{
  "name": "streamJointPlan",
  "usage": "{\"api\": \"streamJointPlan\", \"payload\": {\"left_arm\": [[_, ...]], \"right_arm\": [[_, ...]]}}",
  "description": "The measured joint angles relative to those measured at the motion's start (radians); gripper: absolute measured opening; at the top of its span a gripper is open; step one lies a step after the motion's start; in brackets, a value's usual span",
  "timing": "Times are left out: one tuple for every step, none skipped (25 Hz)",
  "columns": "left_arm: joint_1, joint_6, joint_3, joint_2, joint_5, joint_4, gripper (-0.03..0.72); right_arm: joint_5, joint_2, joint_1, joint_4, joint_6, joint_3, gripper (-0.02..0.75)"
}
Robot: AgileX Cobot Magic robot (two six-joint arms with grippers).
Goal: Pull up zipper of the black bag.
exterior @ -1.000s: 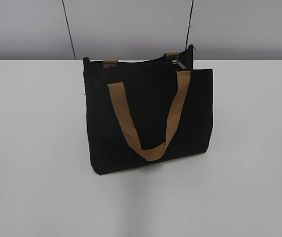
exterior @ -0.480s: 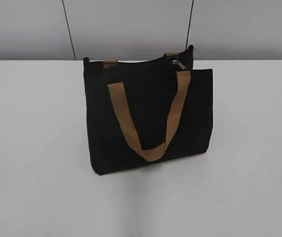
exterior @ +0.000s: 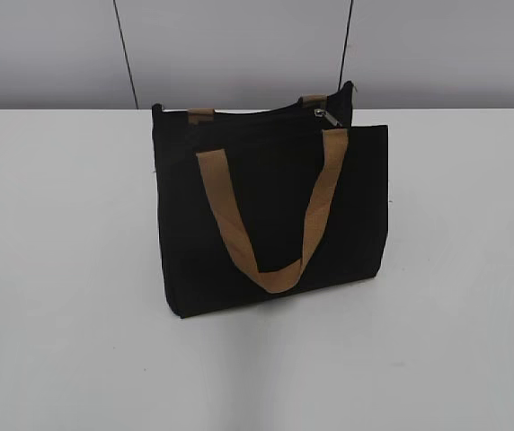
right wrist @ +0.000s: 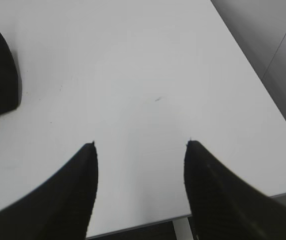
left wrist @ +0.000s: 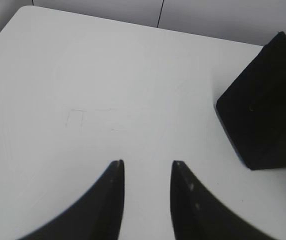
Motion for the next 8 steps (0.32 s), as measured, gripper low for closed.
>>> {"api": "streamJointPlan", "payload": {"left_arm": [[0.000, 0.000, 0.000, 0.000, 0.000, 0.000, 0.239], [0.000, 0.000, 0.000, 0.000, 0.000, 0.000, 0.239], [0.000, 0.000, 0.000, 0.000, 0.000, 0.000, 0.239], [0.000, 0.000, 0.000, 0.000, 0.000, 0.000, 0.239], [0.000, 0.000, 0.000, 0.000, 0.000, 0.000, 0.239], [0.000, 0.000, 0.000, 0.000, 0.000, 0.000, 0.239], [0.000, 0.000, 0.000, 0.000, 0.000, 0.000, 0.239], [0.000, 0.000, 0.000, 0.000, 0.000, 0.000, 0.239]], "right_arm": [[0.000, 0.000, 0.000, 0.000, 0.000, 0.000, 0.433], [0.000, 0.000, 0.000, 0.000, 0.000, 0.000, 0.433], [0.000, 0.000, 0.000, 0.000, 0.000, 0.000, 0.433], [0.000, 0.000, 0.000, 0.000, 0.000, 0.000, 0.433], [0.000, 0.000, 0.000, 0.000, 0.000, 0.000, 0.433], [0.000, 0.000, 0.000, 0.000, 0.000, 0.000, 0.433], [0.000, 0.000, 0.000, 0.000, 0.000, 0.000, 0.433], [0.000, 0.000, 0.000, 0.000, 0.000, 0.000, 0.433]]}}
